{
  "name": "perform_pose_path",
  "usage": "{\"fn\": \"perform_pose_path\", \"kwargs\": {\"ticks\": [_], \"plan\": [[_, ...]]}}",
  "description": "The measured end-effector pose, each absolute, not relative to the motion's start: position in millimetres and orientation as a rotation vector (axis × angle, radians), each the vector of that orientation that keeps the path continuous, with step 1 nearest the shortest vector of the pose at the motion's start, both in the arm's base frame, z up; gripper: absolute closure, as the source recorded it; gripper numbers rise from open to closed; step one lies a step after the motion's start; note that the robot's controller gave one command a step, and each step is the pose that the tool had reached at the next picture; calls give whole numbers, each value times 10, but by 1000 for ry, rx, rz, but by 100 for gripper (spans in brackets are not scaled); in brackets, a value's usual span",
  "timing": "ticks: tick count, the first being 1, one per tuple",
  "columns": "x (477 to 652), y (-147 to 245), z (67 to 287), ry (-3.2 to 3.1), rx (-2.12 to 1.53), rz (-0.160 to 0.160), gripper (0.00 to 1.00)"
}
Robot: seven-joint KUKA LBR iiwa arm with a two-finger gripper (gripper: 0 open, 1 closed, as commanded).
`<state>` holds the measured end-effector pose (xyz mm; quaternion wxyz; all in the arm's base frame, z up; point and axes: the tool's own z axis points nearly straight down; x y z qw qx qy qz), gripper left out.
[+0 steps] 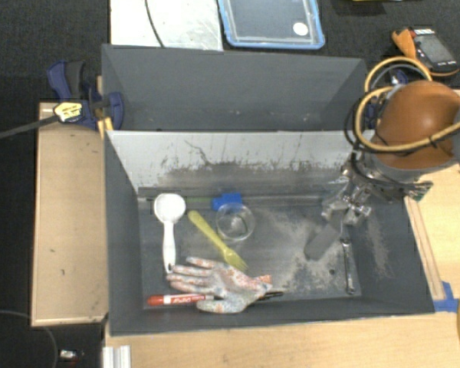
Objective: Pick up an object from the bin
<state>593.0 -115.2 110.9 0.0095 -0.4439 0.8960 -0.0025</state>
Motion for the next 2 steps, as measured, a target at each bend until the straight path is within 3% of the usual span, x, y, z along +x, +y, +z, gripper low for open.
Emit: {"fn": "perform_pose_path", "kwargs": {"ticks": [2], "plan": [[5934, -1149, 1407, 2802, -1378, -6, 100]]}}
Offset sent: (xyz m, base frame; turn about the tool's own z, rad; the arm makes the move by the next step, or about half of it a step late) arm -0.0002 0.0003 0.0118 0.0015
